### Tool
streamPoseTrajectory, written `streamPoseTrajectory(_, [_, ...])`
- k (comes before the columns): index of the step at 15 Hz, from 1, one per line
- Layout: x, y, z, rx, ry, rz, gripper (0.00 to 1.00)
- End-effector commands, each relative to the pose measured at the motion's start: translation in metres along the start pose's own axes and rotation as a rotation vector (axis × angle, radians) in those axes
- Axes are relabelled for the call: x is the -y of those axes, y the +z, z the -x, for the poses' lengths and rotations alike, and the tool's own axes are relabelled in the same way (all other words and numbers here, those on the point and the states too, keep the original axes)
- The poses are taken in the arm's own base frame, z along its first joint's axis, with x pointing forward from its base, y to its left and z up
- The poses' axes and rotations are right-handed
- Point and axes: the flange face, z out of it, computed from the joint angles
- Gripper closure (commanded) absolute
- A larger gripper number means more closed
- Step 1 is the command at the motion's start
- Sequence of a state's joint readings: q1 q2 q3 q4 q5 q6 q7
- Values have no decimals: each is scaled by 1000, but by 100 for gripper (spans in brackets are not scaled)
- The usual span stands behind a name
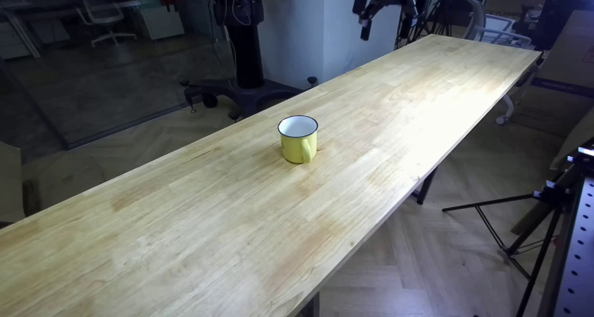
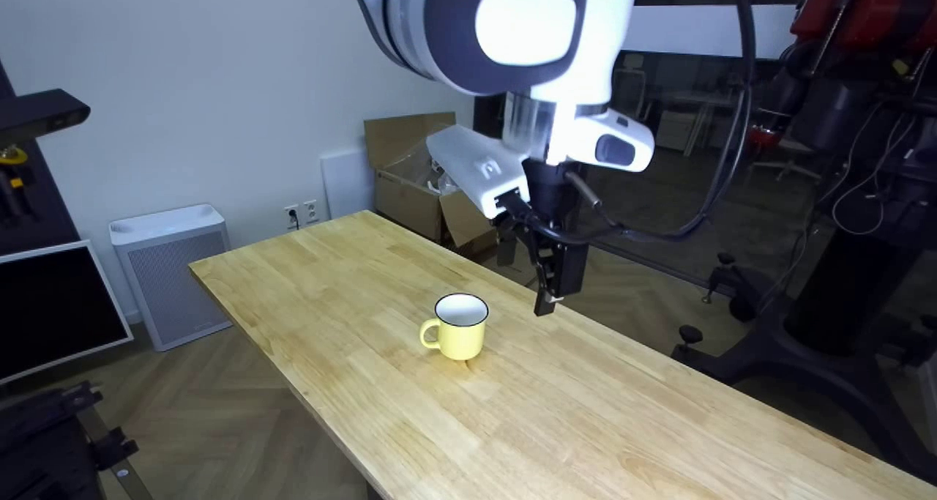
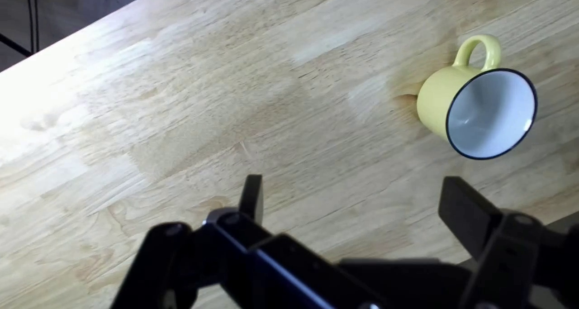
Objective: Move the mug backward
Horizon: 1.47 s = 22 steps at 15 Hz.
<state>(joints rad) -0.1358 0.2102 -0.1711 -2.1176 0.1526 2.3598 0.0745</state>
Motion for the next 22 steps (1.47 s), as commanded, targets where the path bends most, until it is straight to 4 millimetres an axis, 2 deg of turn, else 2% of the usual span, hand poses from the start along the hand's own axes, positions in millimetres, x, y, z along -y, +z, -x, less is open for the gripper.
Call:
streamPoseTrajectory(1, [44,59,-42,99,52,45,0])
streamPoseTrajectory(4, [79,101,-55,130,56,46,0])
streamPoseTrajectory(5, [59,88,-37,114,25,43,0])
streamPoseTrajectory(7, [76,110,-44,124,22,50,0])
streamPoseTrajectory(10, [78,111,-50,124,24,51,0])
streamPoseTrajectory(17, [128,152,-25,183,-139,107,0])
streamPoseTrajectory(22, [140,168,-20,172,-289,252,0])
